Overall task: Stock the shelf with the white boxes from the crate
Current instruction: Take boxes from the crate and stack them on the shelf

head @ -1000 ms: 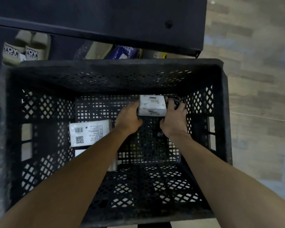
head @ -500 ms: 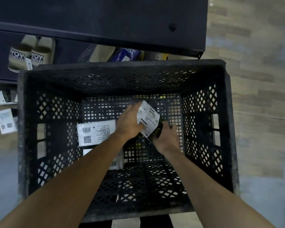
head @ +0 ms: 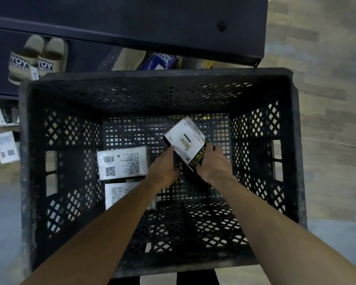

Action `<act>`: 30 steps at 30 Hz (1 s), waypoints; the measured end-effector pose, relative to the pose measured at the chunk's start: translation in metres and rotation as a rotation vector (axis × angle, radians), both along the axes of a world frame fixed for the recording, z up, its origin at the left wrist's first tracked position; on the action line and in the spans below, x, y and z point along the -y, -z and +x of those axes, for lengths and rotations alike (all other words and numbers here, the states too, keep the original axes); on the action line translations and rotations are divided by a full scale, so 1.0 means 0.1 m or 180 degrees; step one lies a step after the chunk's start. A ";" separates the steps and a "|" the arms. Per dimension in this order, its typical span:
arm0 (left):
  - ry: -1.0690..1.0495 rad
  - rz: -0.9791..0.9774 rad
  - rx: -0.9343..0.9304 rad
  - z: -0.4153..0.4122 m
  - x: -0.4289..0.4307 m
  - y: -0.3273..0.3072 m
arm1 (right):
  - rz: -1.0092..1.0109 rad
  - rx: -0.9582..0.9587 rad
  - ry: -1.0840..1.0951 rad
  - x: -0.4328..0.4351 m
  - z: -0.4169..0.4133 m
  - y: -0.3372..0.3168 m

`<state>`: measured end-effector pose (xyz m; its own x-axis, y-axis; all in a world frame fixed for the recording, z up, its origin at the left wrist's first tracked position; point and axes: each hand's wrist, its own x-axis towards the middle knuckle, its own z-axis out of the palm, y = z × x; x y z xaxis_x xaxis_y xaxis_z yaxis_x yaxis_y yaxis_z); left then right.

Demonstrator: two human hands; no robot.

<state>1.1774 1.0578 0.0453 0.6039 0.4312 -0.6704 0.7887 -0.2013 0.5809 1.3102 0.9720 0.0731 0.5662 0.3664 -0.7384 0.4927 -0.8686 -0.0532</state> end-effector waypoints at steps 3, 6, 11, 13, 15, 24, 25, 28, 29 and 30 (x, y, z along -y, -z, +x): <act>0.0118 -0.0159 -0.0124 0.07 0.10 0.02 | -0.0038 -0.0068 0.0045 -0.02 0.11 0.06; 0.0161 -0.0220 -0.0133 0.13 0.12 0.05 | -0.0138 -0.0171 0.0025 0.00 0.17 0.10; 0.0089 -0.0104 0.0024 0.16 0.14 0.05 | -0.0182 -0.0274 0.0009 0.05 0.12 0.16; 0.0084 -0.0056 0.0050 0.17 0.12 0.07 | -0.0119 -0.0275 0.0108 0.03 0.12 0.18; 0.0052 0.0004 0.0064 0.17 0.09 0.08 | -0.0122 -0.0344 0.0144 0.03 0.15 0.19; 0.0346 0.0501 0.0077 0.28 -0.12 0.06 | -0.0204 -0.1247 -0.0673 0.19 0.06 0.18; 0.0466 0.0671 -0.0087 0.26 -0.15 0.06 | -0.0229 -0.1036 -0.0877 0.22 0.09 0.18; 0.0586 0.0932 -0.0445 0.19 -0.16 0.06 | -0.0157 -0.0041 -0.0773 0.21 0.26 0.19; 0.0509 0.0926 -0.0489 0.17 -0.14 0.06 | -0.0092 0.0168 -0.0650 0.18 0.31 0.20; 0.0403 0.0902 -0.0520 0.15 -0.11 0.06 | -0.0041 0.0282 -0.0623 0.13 0.37 0.21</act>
